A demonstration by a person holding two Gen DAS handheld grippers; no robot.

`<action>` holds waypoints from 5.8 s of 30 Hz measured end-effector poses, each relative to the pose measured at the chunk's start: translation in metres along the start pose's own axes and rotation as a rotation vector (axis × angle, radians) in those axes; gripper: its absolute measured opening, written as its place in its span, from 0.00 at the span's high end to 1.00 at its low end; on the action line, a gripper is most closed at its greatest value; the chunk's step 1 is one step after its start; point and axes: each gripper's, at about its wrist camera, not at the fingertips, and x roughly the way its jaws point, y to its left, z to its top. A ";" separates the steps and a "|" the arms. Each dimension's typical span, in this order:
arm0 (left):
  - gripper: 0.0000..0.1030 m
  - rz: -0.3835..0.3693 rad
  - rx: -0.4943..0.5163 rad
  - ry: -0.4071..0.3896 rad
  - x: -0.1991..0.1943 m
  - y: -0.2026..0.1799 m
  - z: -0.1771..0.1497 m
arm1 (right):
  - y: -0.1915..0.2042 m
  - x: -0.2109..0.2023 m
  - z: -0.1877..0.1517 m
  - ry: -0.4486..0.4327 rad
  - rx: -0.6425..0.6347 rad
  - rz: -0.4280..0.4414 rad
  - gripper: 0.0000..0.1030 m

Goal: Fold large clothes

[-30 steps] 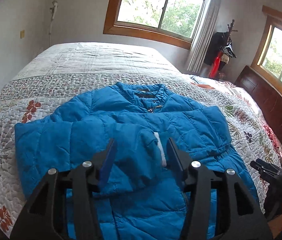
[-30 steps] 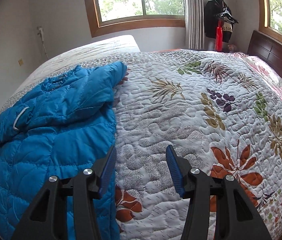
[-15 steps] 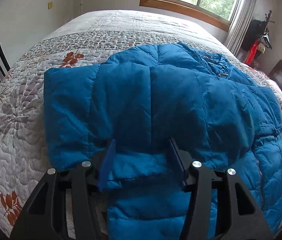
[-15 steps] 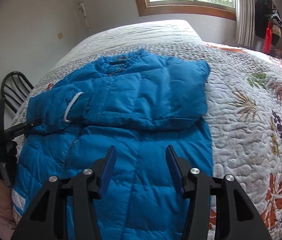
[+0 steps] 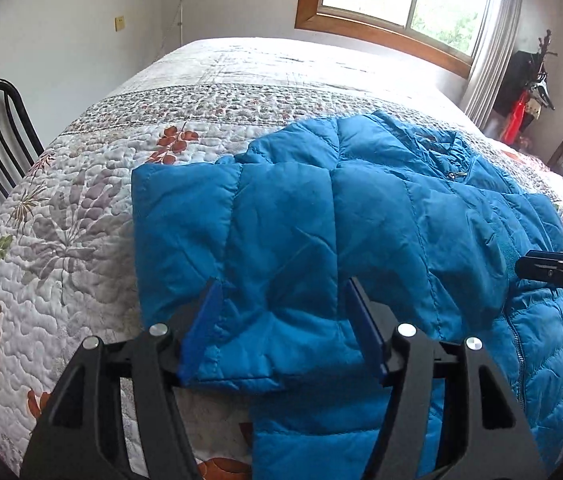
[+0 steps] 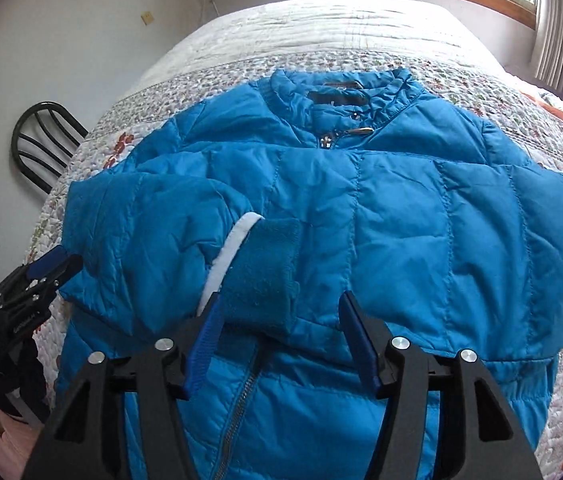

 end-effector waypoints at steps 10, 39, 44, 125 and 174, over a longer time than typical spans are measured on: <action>0.38 0.020 -0.010 -0.011 0.003 0.002 0.001 | 0.011 0.008 0.003 -0.032 -0.044 0.021 0.92; 0.28 0.009 0.079 0.044 0.039 -0.031 0.006 | -0.153 -0.048 -0.025 -0.140 0.270 -0.210 0.86; 0.29 0.020 0.067 -0.043 0.007 -0.034 0.018 | -0.136 -0.087 -0.027 -0.234 0.242 -0.243 0.80; 0.31 -0.196 0.001 0.191 -0.099 -0.012 -0.194 | -0.096 -0.127 -0.307 -0.142 0.178 0.010 0.45; 0.86 -0.573 -0.069 0.039 -0.067 -0.003 0.030 | -0.145 -0.175 -0.085 -0.303 0.208 0.256 0.89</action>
